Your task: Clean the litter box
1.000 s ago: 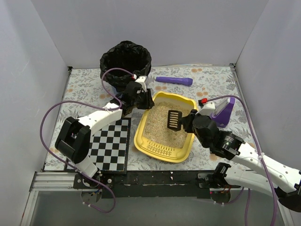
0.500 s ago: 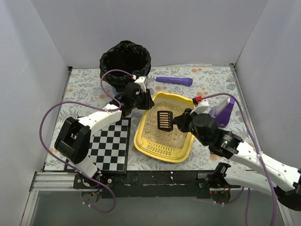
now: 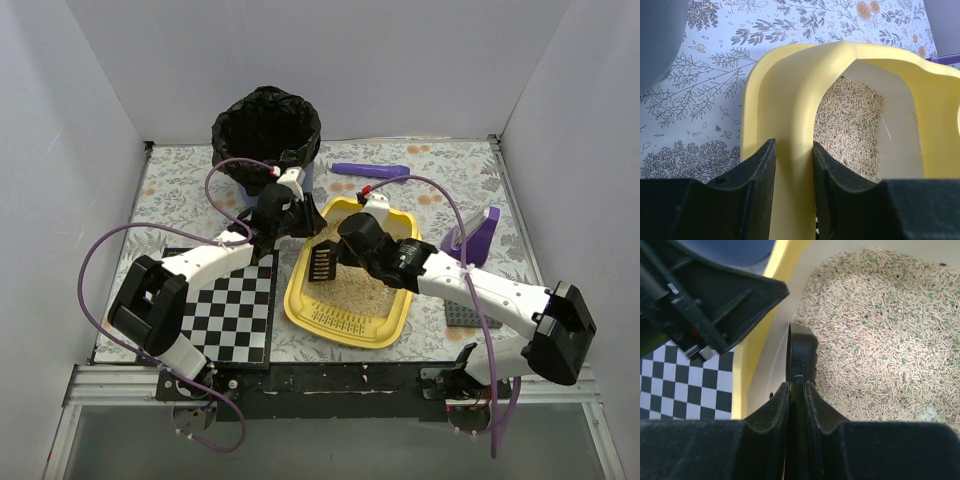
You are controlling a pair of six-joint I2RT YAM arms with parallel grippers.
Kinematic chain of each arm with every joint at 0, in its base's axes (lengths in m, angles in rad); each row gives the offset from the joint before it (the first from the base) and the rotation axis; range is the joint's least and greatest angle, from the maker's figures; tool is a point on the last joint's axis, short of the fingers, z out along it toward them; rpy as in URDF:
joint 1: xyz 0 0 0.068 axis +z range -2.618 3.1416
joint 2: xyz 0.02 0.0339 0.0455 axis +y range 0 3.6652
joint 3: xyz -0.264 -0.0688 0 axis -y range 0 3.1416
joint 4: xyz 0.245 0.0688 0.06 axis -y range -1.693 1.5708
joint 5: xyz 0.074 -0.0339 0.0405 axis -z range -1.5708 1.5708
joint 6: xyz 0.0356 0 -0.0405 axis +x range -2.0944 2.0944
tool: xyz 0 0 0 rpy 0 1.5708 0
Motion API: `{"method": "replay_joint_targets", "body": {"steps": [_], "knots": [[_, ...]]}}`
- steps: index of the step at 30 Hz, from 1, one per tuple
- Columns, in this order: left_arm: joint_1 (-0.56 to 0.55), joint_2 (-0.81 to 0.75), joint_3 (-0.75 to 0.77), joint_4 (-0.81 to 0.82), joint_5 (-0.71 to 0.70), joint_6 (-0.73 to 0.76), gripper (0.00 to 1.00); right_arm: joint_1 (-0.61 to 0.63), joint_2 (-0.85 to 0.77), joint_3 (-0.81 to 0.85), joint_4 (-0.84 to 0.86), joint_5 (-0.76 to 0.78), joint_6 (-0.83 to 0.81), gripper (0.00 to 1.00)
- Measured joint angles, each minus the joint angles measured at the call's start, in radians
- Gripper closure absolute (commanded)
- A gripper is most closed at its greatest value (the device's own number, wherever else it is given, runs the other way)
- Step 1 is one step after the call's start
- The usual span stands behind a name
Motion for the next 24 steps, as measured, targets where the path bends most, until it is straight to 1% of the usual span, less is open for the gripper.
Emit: {"method": "replay_joint_targets", "body": {"steps": [4,7,11,15,16,19,21,24], "knots": [[0.000,-0.021,-0.025,0.008,-0.003,-0.012,0.87,-0.006,0.068,0.056,-0.074,0.040,0.107,0.99],[0.000,-0.034,-0.039,0.012,-0.006,-0.016,0.86,-0.024,0.098,0.108,-0.142,0.070,0.152,0.99],[0.000,-0.051,-0.053,0.007,-0.006,-0.016,0.86,-0.062,0.090,0.150,-0.243,0.128,0.160,0.99],[-0.001,-0.056,-0.054,-0.003,-0.007,-0.016,0.85,-0.079,0.013,0.153,-0.299,0.164,0.119,0.99],[-0.002,-0.057,-0.054,-0.004,-0.008,-0.016,0.86,-0.080,-0.011,0.147,-0.292,0.159,0.104,0.99],[-0.002,-0.057,-0.054,-0.004,-0.010,-0.017,0.85,-0.086,-0.099,0.103,-0.224,0.056,0.037,0.99],[-0.002,-0.057,-0.054,-0.005,-0.010,-0.019,0.86,-0.084,-0.108,0.098,-0.193,-0.018,0.011,0.99],[-0.002,-0.057,-0.054,-0.005,-0.011,-0.019,0.84,-0.073,-0.064,0.098,-0.158,-0.126,-0.015,0.99]]}}
